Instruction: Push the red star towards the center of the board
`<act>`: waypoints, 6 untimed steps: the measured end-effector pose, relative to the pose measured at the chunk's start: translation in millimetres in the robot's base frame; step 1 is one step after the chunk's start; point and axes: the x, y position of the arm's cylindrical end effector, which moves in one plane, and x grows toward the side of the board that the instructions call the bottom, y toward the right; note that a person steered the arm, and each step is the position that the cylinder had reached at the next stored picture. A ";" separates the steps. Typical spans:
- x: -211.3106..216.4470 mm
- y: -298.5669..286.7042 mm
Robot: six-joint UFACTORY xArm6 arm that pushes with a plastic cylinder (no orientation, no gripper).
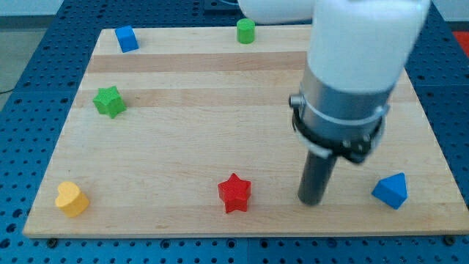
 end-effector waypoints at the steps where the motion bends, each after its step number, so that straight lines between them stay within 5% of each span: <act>1: 22.5 -23.0; 4: 13.5 -96.4; 6: -45.6 -104.6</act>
